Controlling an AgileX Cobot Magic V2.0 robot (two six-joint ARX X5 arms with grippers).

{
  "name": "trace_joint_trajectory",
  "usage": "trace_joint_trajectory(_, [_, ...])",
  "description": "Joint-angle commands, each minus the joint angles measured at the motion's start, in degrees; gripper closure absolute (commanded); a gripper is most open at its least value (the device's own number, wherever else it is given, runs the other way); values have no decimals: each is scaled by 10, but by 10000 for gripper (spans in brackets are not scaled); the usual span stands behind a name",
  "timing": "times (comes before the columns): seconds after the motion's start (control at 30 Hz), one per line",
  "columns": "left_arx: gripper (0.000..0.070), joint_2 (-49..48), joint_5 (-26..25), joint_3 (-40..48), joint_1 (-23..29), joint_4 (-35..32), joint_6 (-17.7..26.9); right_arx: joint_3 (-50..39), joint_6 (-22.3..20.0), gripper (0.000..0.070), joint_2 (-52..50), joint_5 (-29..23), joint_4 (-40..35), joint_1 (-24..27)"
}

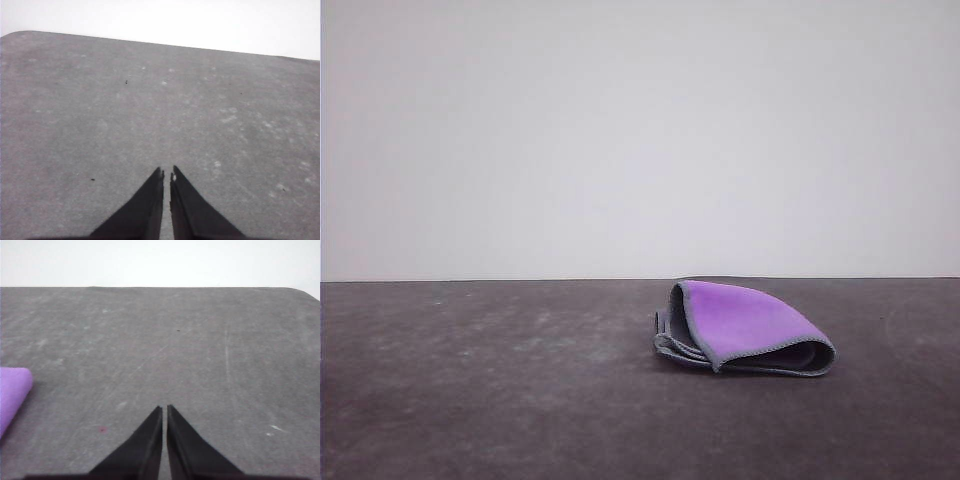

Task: Fold clothes

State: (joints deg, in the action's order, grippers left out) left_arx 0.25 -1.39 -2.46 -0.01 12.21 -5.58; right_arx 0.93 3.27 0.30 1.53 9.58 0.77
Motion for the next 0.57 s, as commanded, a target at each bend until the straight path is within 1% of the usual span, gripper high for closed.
trace_joint_trajectory(0.0, [688,0,3,4,0,19,4,-2,6,690,-1,-1,-6,2])
trace_joint_trajectory(0.53, [688,-1,3,4,0,19,4,-2,6,690,-1,-1,-6,3])
